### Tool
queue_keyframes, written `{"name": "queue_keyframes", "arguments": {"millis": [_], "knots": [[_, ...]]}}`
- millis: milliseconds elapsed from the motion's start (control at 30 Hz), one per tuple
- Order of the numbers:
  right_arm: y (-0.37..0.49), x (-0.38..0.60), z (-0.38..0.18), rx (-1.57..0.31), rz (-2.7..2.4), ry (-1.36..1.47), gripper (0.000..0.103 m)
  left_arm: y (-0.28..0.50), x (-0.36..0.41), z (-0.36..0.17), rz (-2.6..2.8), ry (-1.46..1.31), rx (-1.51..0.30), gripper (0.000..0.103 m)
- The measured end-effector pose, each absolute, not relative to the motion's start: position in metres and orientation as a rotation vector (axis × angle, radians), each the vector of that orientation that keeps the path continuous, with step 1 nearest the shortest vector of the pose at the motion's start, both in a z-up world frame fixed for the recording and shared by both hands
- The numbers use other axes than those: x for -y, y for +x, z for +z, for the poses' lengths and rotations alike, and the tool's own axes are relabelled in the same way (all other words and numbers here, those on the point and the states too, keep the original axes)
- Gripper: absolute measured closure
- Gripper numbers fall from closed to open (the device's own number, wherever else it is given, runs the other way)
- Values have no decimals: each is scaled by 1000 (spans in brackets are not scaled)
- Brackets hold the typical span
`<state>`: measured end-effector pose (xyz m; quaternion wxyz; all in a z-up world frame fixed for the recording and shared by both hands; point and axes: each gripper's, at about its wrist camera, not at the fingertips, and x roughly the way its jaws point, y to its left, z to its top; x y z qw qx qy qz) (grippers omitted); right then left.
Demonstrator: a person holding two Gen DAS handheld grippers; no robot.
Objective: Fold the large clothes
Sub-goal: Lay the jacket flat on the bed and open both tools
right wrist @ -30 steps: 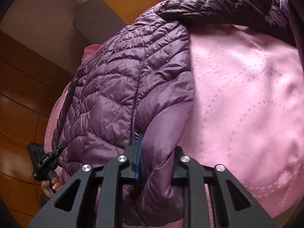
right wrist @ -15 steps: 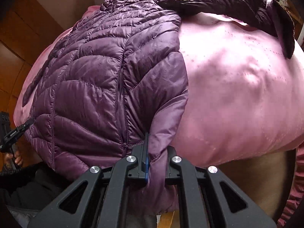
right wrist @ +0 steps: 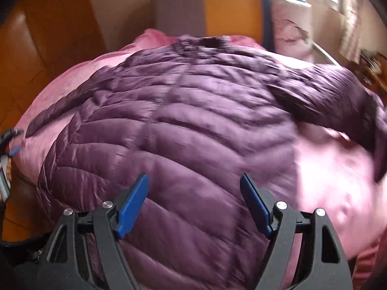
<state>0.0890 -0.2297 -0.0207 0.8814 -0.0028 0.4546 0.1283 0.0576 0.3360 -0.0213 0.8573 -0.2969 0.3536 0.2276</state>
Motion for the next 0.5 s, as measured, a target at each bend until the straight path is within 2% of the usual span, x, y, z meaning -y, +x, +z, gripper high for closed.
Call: {"name": "queue_keyframes", "arguments": {"millis": [233, 267, 300, 367, 400, 500], "knots": [[136, 126, -48, -908, 360, -59, 26, 104, -406, -37, 517, -771, -730, 13], [143, 118, -53, -912, 356, -67, 26, 105, -413, -42, 509, -789, -754, 28], [144, 115, -57, -916, 355, -70, 26, 107, -419, -48, 486, -793, -774, 58], [148, 110, -63, -925, 347, -74, 24, 120, -416, -55, 438, -766, -808, 94], [147, 108, -65, -927, 342, -78, 24, 118, -415, -54, 436, -758, -792, 97], [137, 106, -70, -937, 359, -90, 25, 94, -410, -39, 487, -668, -744, 99]]}}
